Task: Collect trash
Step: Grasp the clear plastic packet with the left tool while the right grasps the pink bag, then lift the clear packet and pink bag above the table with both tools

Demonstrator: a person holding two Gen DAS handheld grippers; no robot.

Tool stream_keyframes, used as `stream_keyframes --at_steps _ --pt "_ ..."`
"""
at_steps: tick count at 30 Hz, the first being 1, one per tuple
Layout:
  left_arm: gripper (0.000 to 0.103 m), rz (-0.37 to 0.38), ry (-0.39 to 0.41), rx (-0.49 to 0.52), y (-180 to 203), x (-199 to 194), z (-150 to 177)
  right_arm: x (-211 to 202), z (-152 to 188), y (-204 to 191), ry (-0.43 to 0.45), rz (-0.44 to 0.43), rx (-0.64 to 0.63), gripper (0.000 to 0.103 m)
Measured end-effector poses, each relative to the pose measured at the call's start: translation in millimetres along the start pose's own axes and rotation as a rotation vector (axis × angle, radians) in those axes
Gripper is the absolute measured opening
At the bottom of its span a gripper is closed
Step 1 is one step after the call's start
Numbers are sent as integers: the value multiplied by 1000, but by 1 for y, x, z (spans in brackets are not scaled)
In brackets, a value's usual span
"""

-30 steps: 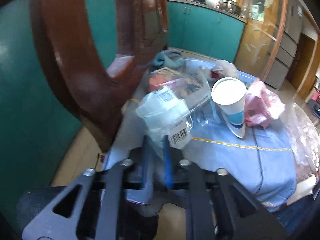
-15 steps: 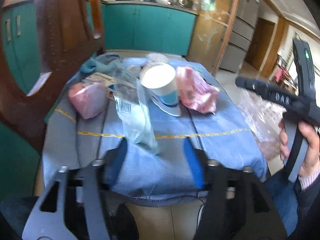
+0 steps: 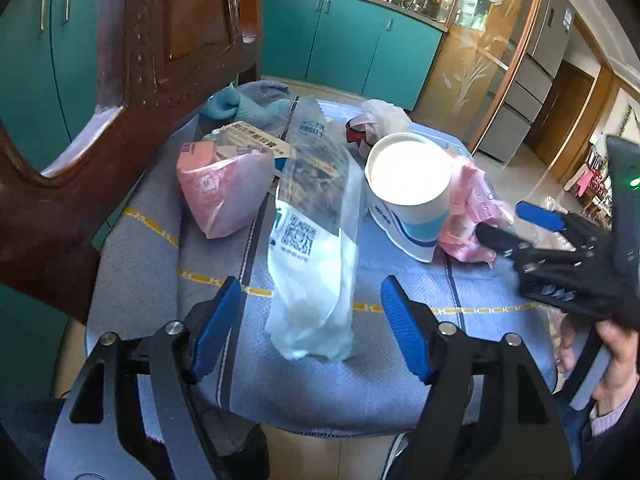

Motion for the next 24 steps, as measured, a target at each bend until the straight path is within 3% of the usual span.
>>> stream_keyframes --at_steps 2,4,6,7,8,14,20,24 --pt "41 0 -16 17 2 2 2 9 1 0 -18 14 -6 87" --pt "28 -5 -25 41 5 2 5 10 1 -1 -9 5 -7 82" --pt "22 -1 -19 56 7 -2 7 6 0 -3 3 -14 -19 53" --pt "22 -2 -7 65 8 -6 8 6 -1 -4 2 -20 -22 44" --pt "21 -2 5 73 9 -10 9 5 1 -5 -4 -36 -23 25" --pt "17 -22 97 122 18 -42 11 -9 6 -8 16 -84 -18 17" --pt "16 -38 202 136 21 -71 0 -46 8 11 119 -32 31 9" --pt "16 -47 207 125 19 -70 -1 -55 10 30 141 -25 94 8"
Point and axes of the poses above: each gripper's, at about its wrist camera, not at the fingertips, and x roughly the way its jaws point, y to its right, z to its underside, the point moved 6 cm from there along x, roughly the way its jaws point, and after that the axes turned 3 degrees about -z, right-handed, at the moved point
